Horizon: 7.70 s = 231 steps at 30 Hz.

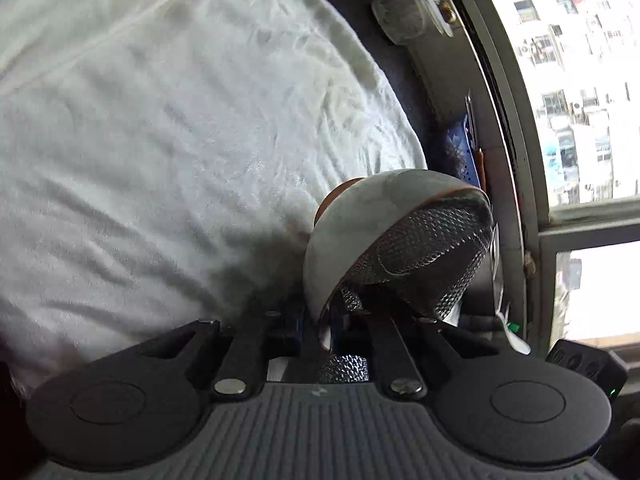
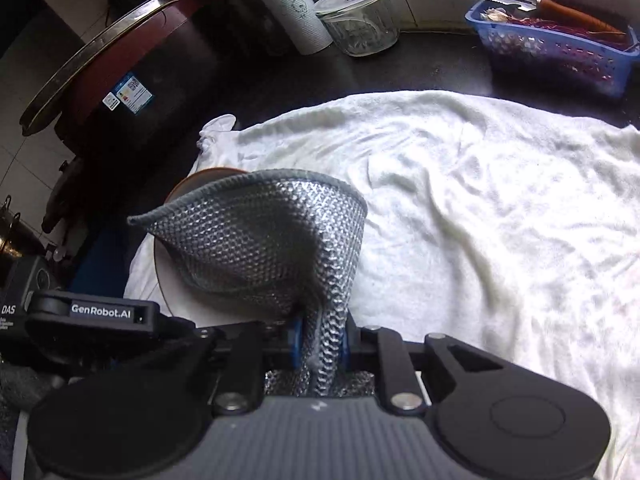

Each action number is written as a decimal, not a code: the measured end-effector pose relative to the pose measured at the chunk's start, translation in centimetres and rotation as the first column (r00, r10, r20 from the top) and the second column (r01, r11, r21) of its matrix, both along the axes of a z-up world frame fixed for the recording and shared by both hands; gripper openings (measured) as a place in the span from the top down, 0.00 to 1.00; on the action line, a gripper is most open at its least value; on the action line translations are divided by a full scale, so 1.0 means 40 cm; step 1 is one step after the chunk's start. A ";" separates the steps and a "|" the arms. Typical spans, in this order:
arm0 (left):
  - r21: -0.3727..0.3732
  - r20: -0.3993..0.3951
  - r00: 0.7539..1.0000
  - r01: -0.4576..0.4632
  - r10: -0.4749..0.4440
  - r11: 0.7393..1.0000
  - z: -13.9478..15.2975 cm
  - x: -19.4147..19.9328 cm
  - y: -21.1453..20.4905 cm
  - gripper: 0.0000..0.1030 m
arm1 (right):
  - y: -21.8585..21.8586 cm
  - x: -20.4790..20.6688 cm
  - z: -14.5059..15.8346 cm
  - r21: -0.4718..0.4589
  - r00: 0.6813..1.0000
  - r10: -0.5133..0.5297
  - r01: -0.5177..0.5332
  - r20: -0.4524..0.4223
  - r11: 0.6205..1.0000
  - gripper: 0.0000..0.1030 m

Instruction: Clean bowl

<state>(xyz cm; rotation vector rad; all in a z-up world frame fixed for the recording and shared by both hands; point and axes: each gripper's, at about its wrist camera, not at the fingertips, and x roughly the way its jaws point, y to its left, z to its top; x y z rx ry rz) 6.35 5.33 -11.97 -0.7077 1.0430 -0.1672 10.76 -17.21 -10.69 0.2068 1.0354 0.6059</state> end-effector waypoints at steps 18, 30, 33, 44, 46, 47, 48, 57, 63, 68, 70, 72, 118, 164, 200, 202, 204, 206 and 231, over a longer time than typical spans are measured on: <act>0.284 0.166 0.980 0.055 -0.106 0.957 0.075 -0.006 -0.028 0.93 | 0.042 0.003 0.045 -0.208 0.975 0.157 -0.123 0.159 0.970 0.88; -0.372 -0.143 0.973 -0.223 0.182 0.901 -0.110 -0.034 0.065 0.93 | 0.002 0.014 -0.023 0.081 0.993 -0.018 0.027 -0.113 0.996 0.82; -0.400 -0.162 0.972 -0.224 0.172 0.889 -0.117 -0.027 0.063 0.93 | 0.006 0.009 -0.007 0.055 0.996 -0.011 0.016 -0.083 0.998 0.82; 0.359 0.090 0.980 0.132 -0.175 0.924 0.075 0.016 -0.060 0.86 | 0.022 0.000 0.014 -0.106 0.997 0.058 -0.052 0.059 0.993 0.86; 0.460 0.132 0.961 0.158 -0.243 0.874 0.096 0.014 -0.075 0.86 | 0.035 -0.009 0.031 -0.165 0.988 0.109 -0.089 0.113 0.982 0.87; 0.516 0.152 0.946 0.171 -0.286 0.839 0.106 0.009 -0.089 0.86 | 0.043 -0.012 0.041 -0.194 0.981 0.136 -0.108 0.139 0.975 0.86; 0.572 0.170 0.928 0.181 -0.332 0.800 0.117 0.004 -0.106 0.87 | 0.050 -0.013 0.049 -0.217 0.974 0.157 -0.120 0.163 0.969 0.86; 0.462 0.209 0.939 0.151 -0.273 0.874 0.103 -0.001 -0.093 0.93 | 0.037 0.048 0.051 -0.171 0.984 0.139 -0.119 0.113 0.978 0.85; 0.269 0.163 0.980 0.067 -0.114 0.961 0.064 -0.015 -0.040 0.92 | 0.018 0.061 0.005 -0.041 0.999 0.038 -0.039 -0.010 0.998 0.83; -0.056 0.000 0.997 -0.073 0.073 0.996 -0.015 -0.013 0.038 0.93 | 0.019 0.040 -0.012 0.019 0.997 0.007 -0.006 -0.077 1.000 0.83; -0.235 -0.083 0.989 -0.139 0.123 0.962 -0.063 -0.022 0.057 0.92 | 0.025 0.033 -0.009 0.016 0.997 0.014 -0.012 -0.079 1.000 0.83; -0.339 -0.133 0.980 -0.184 0.147 0.923 -0.089 -0.027 0.063 0.92 | 0.031 0.024 0.001 0.013 0.997 0.028 -0.027 -0.069 1.000 0.83; 0.411 0.092 0.957 0.216 -0.276 0.886 0.108 0.053 -0.065 0.92 | 0.088 0.040 0.068 -0.363 0.899 0.396 -0.311 0.187 0.878 0.80; 0.317 0.147 0.971 0.135 -0.189 0.939 0.085 0.026 -0.029 0.89 | -0.056 0.043 0.165 -0.047 0.990 0.040 -0.034 0.132 0.998 0.89; 0.341 0.141 0.964 0.166 -0.225 0.925 0.083 0.010 -0.024 0.89 | -0.005 0.005 0.107 -0.170 0.808 0.588 -0.574 0.042 0.801 0.67; 0.341 0.142 0.963 0.168 -0.228 0.925 0.084 0.010 -0.024 0.89 | -0.008 0.012 0.111 -0.131 0.821 0.570 -0.562 0.029 0.816 0.62; 0.344 0.145 0.962 0.170 -0.231 0.924 0.084 0.009 -0.025 0.89 | -0.011 0.025 0.113 -0.101 0.845 0.534 -0.530 0.018 0.842 0.62; 0.348 0.150 0.960 0.171 -0.235 0.922 0.084 0.007 -0.027 0.89 | -0.017 0.044 0.111 -0.074 0.874 0.487 -0.486 -0.006 0.871 0.61; 0.637 0.109 0.901 0.261 -0.420 0.726 0.132 0.000 -0.112 0.87 | 0.081 0.035 0.079 -0.342 0.870 0.481 -0.423 0.106 0.839 0.81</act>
